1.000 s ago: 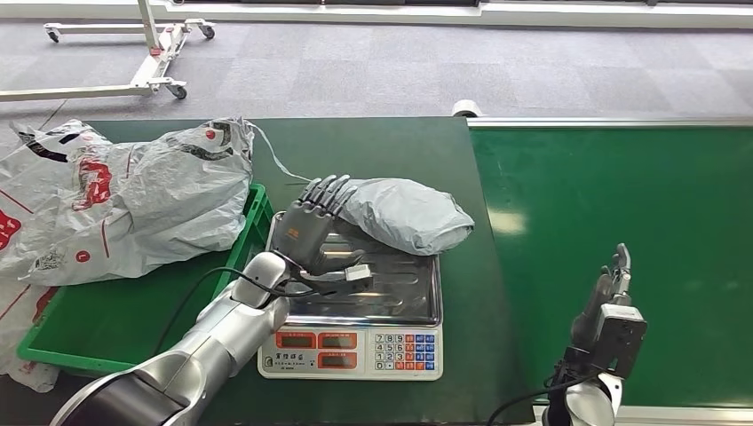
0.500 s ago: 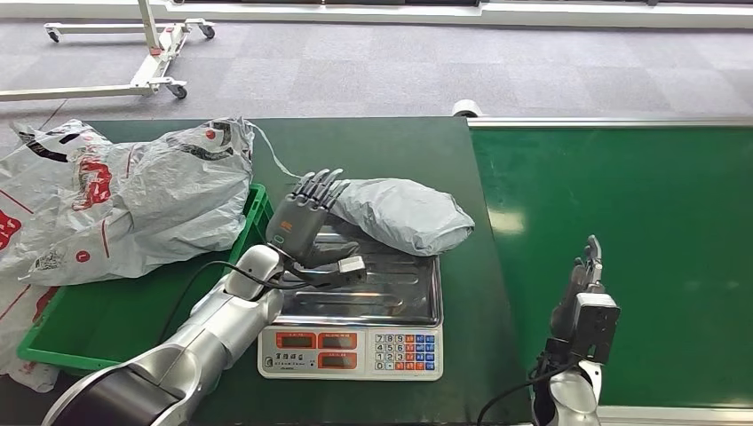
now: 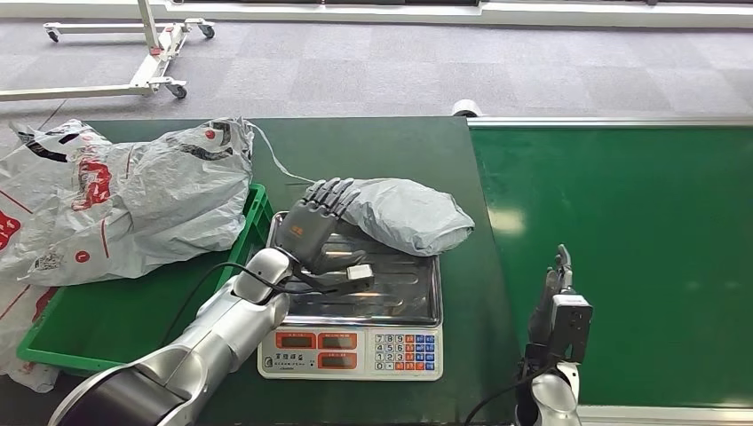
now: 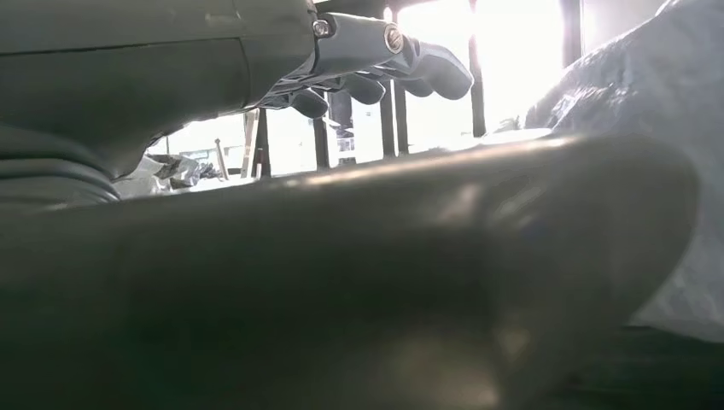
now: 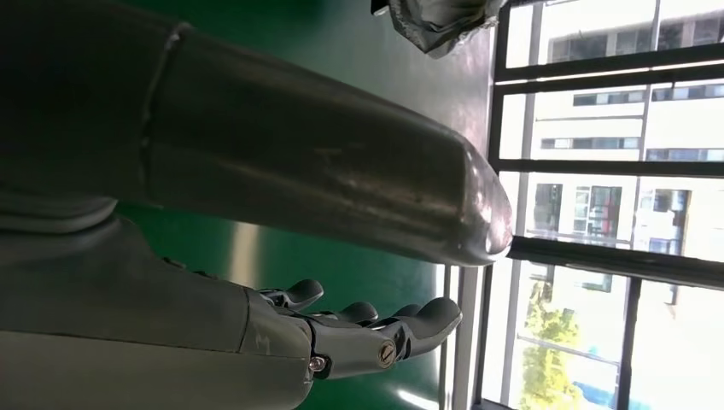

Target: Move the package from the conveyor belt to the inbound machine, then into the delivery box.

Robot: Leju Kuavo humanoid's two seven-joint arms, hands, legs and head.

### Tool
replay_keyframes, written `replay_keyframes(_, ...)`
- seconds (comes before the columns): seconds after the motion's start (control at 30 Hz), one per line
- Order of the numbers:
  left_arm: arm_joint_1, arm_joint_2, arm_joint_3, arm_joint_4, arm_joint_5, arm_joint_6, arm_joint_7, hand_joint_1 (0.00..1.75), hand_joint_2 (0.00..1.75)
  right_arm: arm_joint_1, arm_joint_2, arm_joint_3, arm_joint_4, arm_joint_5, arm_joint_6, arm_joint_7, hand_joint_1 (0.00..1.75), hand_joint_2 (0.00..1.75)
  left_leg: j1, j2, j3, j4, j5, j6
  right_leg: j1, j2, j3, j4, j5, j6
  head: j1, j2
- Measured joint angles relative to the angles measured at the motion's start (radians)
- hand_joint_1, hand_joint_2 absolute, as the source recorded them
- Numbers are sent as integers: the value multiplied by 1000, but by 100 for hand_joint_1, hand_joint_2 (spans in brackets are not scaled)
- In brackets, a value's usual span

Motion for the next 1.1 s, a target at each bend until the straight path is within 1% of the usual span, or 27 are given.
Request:
replay_keyframes(0.03, -4, -2, 0, 0, -2, 0, -1, 0, 87, 0, 2, 0, 9, -2, 1, 0, 0, 0, 0, 0, 0, 0, 0, 0, 0, 0, 0, 0, 0, 0, 0, 0)
replay_keyframes(0.1, -15, -10, -1, 0, -3, 0, -14, 0, 0, -3, 5, 0, 31, -6, 4, -4, 0, 0, 0, 0, 0, 0, 0, 0, 0, 0, 0, 0, 0, 0, 0, 0)
replay_keyframes(0.3, -46, -59, -10, -4, 4, -1, -94, 0, 0, -39, 14, 0, 114, -15, 10, -27, 0, 0, 0, 0, 0, 0, 0, 0, 0, 0, 0, 0, 0, 0, 0, 0)
replay_keyframes(0.47, -47, -113, -25, -11, 25, -10, -187, 0, 0, -48, 16, 0, 158, -32, 6, -51, 0, 0, 0, -1, -1, 1, 0, 0, 0, 0, 0, 0, 0, 0, 0, 0)
replay_keyframes(0.57, -40, -146, -45, -11, 40, -24, -225, 0, 0, -44, 16, 0, 162, -46, -5, -59, 0, 0, 0, -1, -1, 1, 0, 0, 0, 0, 0, 0, 0, 0, 0, 0)
replay_keyframes(0.7, -23, -176, -88, -21, 80, -44, -240, 0, 175, -28, 16, -6, 149, -59, -14, -56, 0, 0, 0, -1, -1, 1, -1, 1, 0, 0, 0, 0, 0, 0, 0, 0)
replay_keyframes(0.73, -18, -181, -104, -25, 95, -51, -237, 0, 175, -23, 16, -8, 143, -60, -16, -54, 0, 0, 0, -1, -1, 1, -1, 1, 0, 0, 0, 0, 0, 0, 0, 0)
replay_keyframes(0.87, -7, -193, -171, -35, 155, -69, -205, 175, 175, 1, 16, -12, 113, -62, -18, -50, 0, 0, 0, -1, -1, 1, -1, 1, 0, 0, 0, 0, 0, 0, 0, 0)
replay_keyframes(0.97, -8, -195, -218, -34, 183, -65, -184, 175, 175, 26, 16, -12, 78, -64, -20, -48, 0, 0, 0, -1, -1, 1, -1, 1, 0, 0, 0, 0, 0, 0, 0, 0)
replay_keyframes(1.1, -16, -192, -246, -25, 196, -44, -158, 175, 175, 63, 16, -12, 22, -68, -25, -42, 0, 0, 0, -1, -1, 1, -1, 1, 0, 0, 0, 0, 0, 0, 0, 0)
